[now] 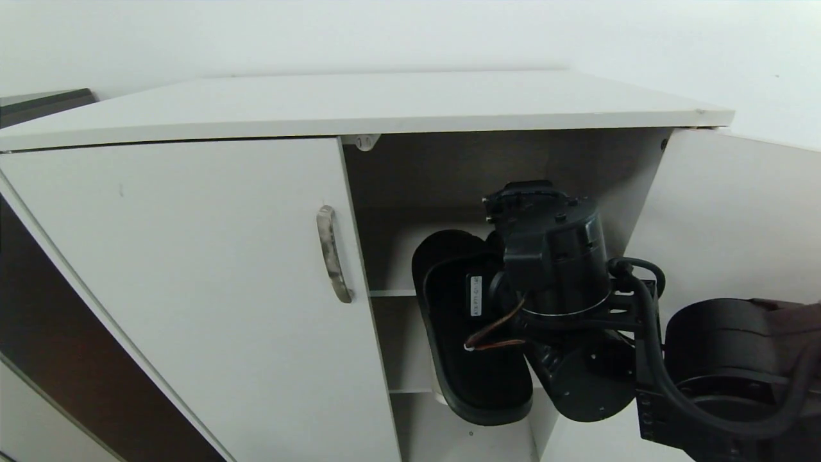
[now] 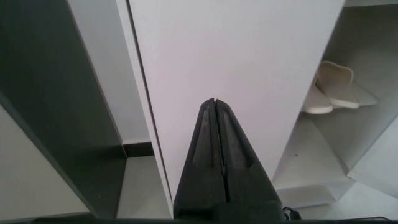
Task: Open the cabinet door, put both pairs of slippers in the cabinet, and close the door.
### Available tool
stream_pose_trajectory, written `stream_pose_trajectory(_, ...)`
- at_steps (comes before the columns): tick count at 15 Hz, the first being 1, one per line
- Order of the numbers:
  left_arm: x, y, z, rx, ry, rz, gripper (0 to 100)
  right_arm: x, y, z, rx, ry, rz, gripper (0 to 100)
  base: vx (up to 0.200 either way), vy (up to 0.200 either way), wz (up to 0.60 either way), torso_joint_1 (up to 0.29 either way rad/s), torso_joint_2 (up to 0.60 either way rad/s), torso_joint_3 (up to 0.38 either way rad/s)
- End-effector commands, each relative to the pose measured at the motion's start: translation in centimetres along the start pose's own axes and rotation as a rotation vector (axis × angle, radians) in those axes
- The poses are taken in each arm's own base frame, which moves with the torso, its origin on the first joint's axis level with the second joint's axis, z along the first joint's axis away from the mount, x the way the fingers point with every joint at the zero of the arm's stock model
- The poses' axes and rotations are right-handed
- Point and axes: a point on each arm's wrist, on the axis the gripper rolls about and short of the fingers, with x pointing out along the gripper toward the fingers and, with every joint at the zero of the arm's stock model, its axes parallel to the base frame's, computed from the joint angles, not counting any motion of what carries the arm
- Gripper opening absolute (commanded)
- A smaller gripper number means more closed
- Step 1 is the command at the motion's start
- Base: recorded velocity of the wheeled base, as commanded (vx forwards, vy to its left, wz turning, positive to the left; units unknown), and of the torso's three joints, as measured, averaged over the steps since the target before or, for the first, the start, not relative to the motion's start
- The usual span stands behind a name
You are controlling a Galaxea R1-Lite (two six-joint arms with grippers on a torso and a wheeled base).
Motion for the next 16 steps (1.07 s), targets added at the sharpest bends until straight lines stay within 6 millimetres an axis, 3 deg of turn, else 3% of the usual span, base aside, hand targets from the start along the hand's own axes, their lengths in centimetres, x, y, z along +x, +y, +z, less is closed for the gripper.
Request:
stream_pose_trajectory(1, 0.0, 0.0, 0.0, 0.0, 0.0, 0.0, 0, 0.3, 0.4, -0.1, -0.001, 0.002, 0.003, 0, 0.0, 0.0, 0.0, 0.0, 0.0, 0.0)
stream_pose_trajectory(3, 0.0, 0.0, 0.0, 0.0, 0.0, 0.0, 0, 1.0, 0.8, -0.3, -0.01, 0.005, -0.003, 0, 0.0, 0.0, 0.0, 0.0, 0.0, 0.0)
stream_pose_trajectory(5, 0.0, 0.0, 0.0, 0.0, 0.0, 0.0, 0, 3.2, 1.1, -0.6, -0.015, 0.009, -0.035, 0, 0.0, 0.0, 0.0, 0.0, 0.0, 0.0)
stream_pose_trajectory(6, 0.0, 0.0, 0.0, 0.0, 0.0, 0.0, 0, 3.3, 1.1, -0.6, -0.014, 0.009, -0.037, 0, 0.0, 0.0, 0.0, 0.0, 0.0, 0.0)
stream_pose_trajectory(7, 0.0, 0.0, 0.0, 0.0, 0.0, 0.0, 0, 5.0, 1.3, -0.7, -0.009, 0.007, -0.056, 0, 0.0, 0.0, 0.0, 0.0, 0.0, 0.0)
stream_pose_trajectory(16, 0.0, 0.0, 0.0, 0.0, 0.0, 0.0, 0, 10.1, 1.6, 1.2, -0.017, -0.035, -0.1, 0, 0.0, 0.0, 0.0, 0.0, 0.0, 0.0)
